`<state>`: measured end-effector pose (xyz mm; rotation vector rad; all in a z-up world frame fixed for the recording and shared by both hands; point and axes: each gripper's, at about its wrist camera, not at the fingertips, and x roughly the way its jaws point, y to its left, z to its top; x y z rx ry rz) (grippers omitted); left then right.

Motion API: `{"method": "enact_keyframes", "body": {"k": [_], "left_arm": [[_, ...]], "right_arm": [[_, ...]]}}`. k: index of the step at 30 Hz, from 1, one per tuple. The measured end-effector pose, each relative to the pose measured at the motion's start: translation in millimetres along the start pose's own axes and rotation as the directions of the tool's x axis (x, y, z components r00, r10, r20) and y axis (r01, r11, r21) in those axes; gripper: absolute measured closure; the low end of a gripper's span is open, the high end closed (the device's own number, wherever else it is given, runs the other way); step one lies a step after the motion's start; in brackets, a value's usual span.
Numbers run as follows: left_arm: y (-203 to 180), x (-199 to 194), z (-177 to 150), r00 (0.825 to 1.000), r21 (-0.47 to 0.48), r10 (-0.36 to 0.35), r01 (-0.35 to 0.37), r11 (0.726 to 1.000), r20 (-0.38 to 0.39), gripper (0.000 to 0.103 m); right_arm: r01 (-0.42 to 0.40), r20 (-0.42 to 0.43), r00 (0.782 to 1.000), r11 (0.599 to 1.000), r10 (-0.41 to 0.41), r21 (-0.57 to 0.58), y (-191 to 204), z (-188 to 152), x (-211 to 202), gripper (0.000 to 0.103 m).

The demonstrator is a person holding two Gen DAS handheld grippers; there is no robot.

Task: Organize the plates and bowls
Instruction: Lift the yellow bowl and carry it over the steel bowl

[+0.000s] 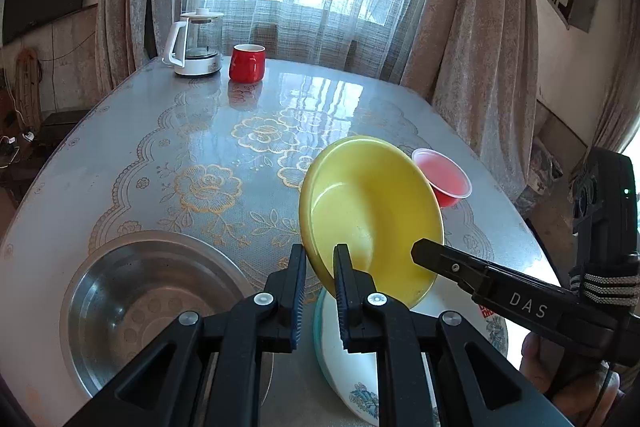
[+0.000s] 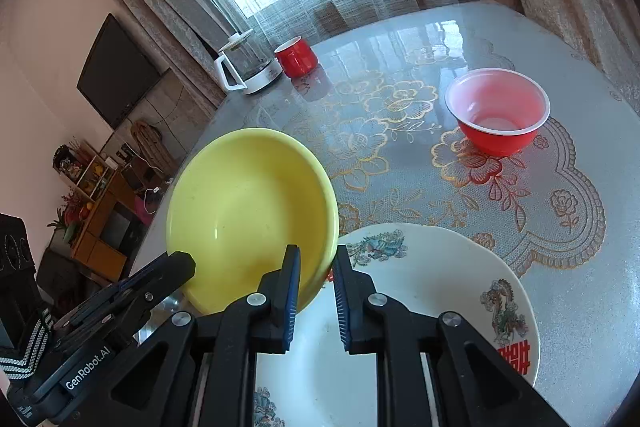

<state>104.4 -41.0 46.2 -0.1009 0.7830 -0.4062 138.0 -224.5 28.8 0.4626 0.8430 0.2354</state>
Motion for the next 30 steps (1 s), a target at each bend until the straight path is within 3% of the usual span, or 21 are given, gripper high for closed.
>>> {"method": "enact_keyframes", "body": {"k": [18, 30], "left_arm": [[32, -32, -28, 0.999, -0.065, 0.015, -0.013, 0.998, 0.032, 0.089], [68, -61, -35, 0.997, -0.142, 0.035, -0.026, 0.989, 0.062, 0.089]], "right_arm": [[-0.042, -0.033, 0.999, 0.995, 0.039, -0.090, 38, -18, 6, 0.086], [-0.125, -0.080, 0.990, 0.982, 0.115, -0.143, 72, -22, 22, 0.086]]}}
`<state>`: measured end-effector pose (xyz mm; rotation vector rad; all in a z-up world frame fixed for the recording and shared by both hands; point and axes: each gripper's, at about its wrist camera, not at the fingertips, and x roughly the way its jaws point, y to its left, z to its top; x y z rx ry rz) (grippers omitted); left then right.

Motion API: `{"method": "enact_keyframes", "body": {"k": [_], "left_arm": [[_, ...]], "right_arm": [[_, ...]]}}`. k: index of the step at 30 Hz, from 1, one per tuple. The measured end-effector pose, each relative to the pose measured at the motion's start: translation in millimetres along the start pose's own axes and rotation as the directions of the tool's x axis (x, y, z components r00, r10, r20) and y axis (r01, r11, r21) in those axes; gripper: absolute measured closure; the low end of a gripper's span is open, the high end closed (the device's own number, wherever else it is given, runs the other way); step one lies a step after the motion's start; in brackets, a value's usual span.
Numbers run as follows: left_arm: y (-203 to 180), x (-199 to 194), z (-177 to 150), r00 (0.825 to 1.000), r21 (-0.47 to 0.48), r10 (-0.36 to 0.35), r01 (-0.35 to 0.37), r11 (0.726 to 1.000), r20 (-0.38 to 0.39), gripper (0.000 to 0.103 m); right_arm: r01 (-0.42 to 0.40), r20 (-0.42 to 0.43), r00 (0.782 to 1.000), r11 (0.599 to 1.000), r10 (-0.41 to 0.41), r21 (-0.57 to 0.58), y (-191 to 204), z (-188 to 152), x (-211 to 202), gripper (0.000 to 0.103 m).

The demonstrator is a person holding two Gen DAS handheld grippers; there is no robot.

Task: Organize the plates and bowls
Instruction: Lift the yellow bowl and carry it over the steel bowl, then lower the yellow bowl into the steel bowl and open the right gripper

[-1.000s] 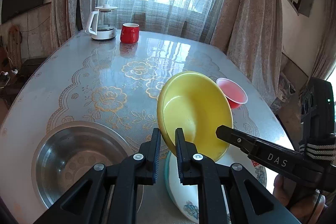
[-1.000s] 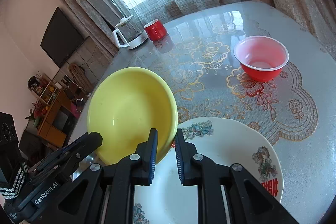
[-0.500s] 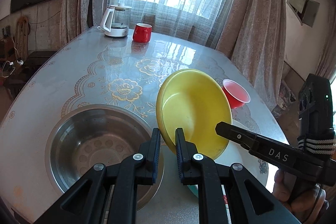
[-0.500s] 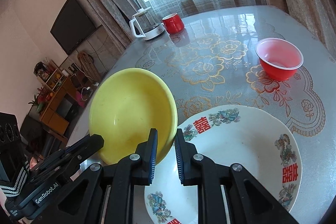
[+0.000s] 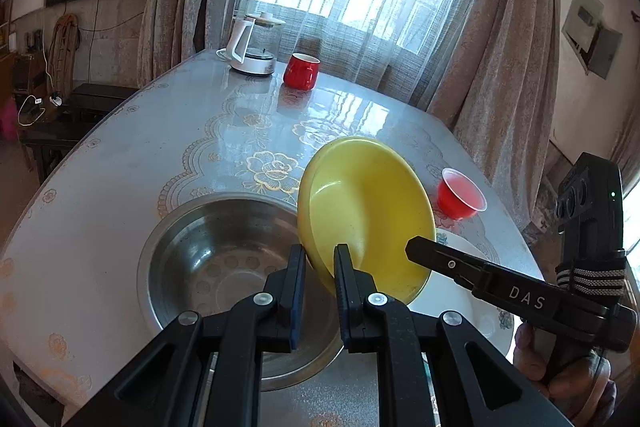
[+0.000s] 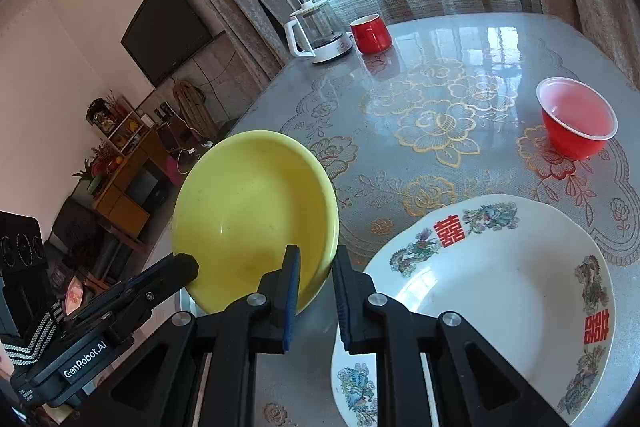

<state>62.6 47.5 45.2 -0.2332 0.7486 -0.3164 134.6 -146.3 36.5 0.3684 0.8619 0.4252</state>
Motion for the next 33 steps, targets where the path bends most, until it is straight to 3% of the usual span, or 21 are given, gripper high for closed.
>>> {"method": "enact_keyframes", "body": {"k": [8, 17, 33], "left_arm": [[42, -3, -6, 0.998, -0.086, 0.053, -0.054, 0.995, -0.017, 0.089], [73, 14, -21, 0.993, -0.145, 0.089, -0.098, 0.985, -0.072, 0.089], [85, 25, -29, 0.989, -0.167, 0.075, -0.095, 0.981, -0.128, 0.089]], "right_arm": [[-0.042, -0.088, 0.995, 0.998, 0.037, -0.054, 27, -5, 36, 0.086], [-0.029, -0.192, 0.981, 0.996, 0.013, -0.081, 38, -12, 76, 0.085], [0.004, -0.218, 0.975, 0.992, -0.032, -0.130, 47, -15, 83, 0.082]]}}
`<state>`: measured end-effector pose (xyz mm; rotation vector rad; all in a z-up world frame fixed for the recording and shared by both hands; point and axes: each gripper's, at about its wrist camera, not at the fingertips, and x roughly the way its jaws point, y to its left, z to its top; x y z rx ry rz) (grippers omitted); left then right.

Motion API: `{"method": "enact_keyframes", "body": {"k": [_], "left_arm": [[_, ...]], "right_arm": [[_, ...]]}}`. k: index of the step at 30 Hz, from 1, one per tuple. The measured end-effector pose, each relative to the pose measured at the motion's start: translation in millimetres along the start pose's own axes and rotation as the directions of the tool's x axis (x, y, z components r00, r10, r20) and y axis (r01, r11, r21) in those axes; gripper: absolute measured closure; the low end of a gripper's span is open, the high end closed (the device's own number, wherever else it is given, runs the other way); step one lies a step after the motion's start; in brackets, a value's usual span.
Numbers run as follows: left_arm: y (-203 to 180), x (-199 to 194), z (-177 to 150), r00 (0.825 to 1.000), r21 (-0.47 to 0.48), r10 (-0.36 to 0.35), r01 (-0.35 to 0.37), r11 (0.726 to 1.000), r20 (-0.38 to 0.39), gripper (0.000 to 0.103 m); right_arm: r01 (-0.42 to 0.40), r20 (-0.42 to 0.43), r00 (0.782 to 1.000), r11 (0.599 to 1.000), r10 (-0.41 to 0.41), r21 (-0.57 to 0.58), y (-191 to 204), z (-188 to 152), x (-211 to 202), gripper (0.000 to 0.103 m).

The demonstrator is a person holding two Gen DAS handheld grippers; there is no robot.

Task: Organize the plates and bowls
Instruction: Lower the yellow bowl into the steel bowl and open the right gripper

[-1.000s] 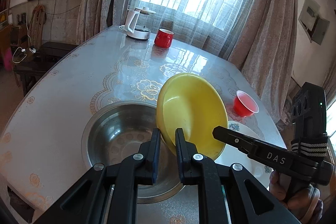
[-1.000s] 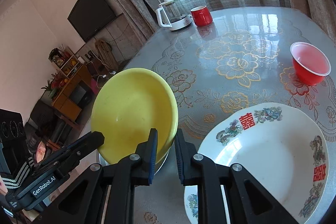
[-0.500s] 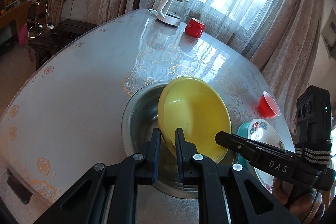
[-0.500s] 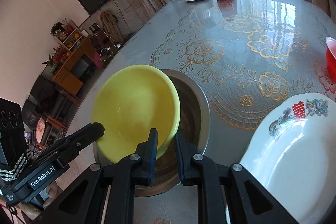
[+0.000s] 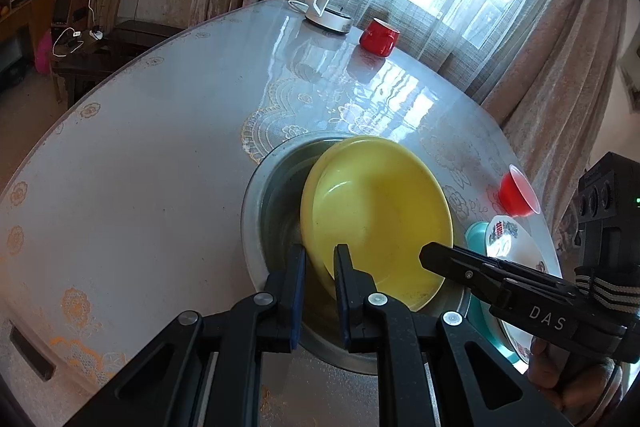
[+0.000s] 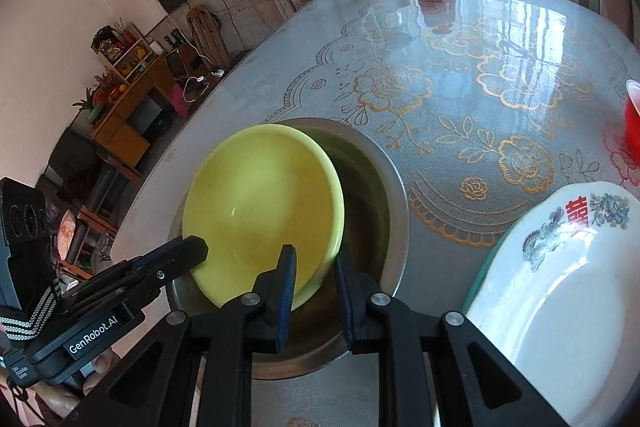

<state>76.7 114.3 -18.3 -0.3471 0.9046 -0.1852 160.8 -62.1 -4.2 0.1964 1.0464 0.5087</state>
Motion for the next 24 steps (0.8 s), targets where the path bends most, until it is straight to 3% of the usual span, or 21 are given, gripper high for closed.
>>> {"method": "enact_keyframes", "body": {"k": [24], "left_arm": [[-6, -1, -6, 0.998, 0.080, 0.064, -0.065, 0.995, 0.021, 0.088]], "right_arm": [[0.128, 0.044, 0.991, 0.983, -0.123, -0.129, 18, -7, 1, 0.072]]}}
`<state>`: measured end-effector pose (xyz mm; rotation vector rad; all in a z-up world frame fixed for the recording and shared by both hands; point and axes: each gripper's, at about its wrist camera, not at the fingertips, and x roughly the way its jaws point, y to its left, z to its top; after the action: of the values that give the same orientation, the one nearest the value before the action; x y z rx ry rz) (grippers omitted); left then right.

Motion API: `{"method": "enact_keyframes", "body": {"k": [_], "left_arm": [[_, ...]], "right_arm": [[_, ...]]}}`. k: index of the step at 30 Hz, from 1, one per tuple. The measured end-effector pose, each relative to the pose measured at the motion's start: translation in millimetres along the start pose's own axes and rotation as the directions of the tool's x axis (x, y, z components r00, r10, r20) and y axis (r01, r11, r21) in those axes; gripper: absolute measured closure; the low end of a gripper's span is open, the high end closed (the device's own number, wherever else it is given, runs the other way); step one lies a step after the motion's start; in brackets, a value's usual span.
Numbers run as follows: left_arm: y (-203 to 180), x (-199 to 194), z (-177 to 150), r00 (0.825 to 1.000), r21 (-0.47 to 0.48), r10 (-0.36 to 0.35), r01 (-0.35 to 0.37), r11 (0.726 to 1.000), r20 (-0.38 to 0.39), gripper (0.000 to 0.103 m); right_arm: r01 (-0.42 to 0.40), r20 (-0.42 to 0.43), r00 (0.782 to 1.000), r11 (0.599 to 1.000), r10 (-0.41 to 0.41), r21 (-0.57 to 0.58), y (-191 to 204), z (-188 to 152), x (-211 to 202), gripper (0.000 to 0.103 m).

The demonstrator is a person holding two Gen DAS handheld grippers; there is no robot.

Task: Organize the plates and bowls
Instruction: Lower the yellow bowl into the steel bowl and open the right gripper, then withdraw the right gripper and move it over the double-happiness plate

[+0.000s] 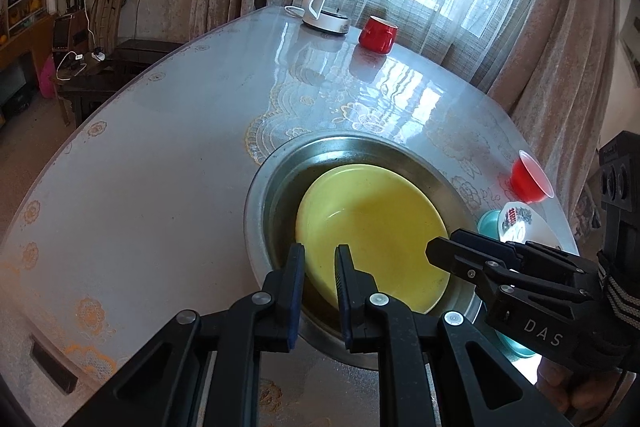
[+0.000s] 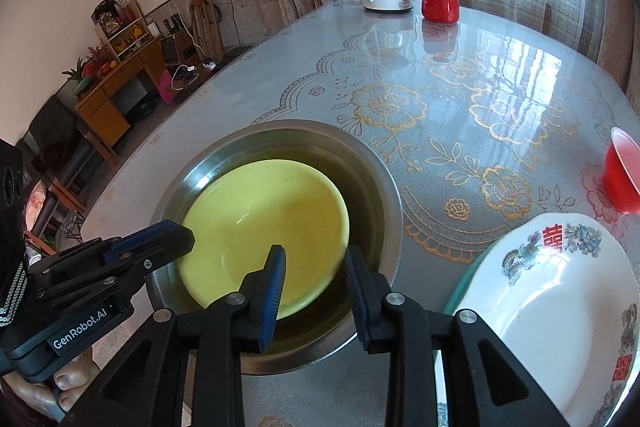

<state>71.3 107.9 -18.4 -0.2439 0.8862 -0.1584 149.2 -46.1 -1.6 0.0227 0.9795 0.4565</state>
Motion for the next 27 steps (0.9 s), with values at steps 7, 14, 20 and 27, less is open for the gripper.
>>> {"method": "enact_keyframes", "body": {"k": [7, 14, 20, 27], "left_arm": [[-2, 0, -2, 1.000, 0.021, 0.023, -0.024, 1.000, 0.010, 0.088], [-7, -1, -3, 0.998, 0.041, 0.062, -0.064, 0.997, 0.032, 0.086], [-7, -3, -2, 0.995, 0.045, 0.082, -0.084, 0.995, 0.049, 0.083], [-10, -6, -3, 0.994, 0.049, 0.091, -0.094, 0.994, 0.061, 0.080]], "right_arm": [[-0.004, 0.002, 1.000, 1.000, 0.004, -0.001, -1, 1, 0, 0.072], [-0.005, 0.013, 1.000, 1.000, 0.005, -0.003, -1, -2, -3, 0.072], [-0.013, 0.027, 1.000, 1.000, 0.013, -0.001, 0, -6, -5, 0.072], [-0.027, 0.052, 0.998, 0.999, 0.026, 0.022, -5, -7, -11, 0.071]]}}
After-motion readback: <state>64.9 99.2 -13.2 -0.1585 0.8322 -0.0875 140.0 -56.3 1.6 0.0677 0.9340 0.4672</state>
